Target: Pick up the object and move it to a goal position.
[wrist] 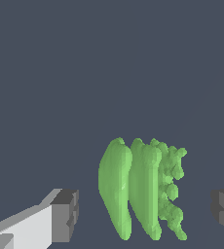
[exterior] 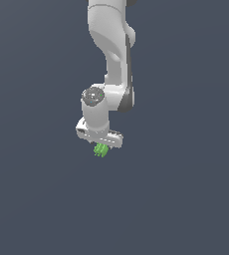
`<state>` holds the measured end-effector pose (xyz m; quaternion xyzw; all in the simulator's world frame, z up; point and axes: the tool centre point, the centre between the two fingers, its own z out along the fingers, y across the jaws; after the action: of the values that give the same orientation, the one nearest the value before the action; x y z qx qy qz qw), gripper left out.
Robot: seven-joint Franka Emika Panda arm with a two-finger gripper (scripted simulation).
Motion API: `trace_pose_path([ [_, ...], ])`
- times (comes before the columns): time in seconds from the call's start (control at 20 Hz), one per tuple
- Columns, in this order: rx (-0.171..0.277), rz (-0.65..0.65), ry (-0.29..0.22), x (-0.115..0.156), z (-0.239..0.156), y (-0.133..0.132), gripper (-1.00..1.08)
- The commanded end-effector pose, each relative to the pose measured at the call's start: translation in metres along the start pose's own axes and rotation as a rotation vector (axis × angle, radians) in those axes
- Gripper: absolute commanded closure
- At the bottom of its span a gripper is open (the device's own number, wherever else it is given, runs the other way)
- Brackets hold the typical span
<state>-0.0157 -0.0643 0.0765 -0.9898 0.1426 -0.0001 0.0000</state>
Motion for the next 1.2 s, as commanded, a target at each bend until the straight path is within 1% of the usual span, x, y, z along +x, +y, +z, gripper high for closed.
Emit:
trace_pose_path([
  [0.0, 0.0, 0.002, -0.001, -0.001, 0.013, 0.001, -0.92],
  [0.2, 0.0, 0.004, 0.0, -0.001, 0.03, 0.001, -0.92],
  [0.45, 0.0, 0.004, 0.0, 0.0, 0.037, 0.001, -0.92],
  [0.5, 0.0, 0.004, 0.0, 0.0, 0.037, 0.001, 1.08],
  [1.15, 0.0, 0.005, 0.001, 0.002, 0.034, 0.0, 1.08],
])
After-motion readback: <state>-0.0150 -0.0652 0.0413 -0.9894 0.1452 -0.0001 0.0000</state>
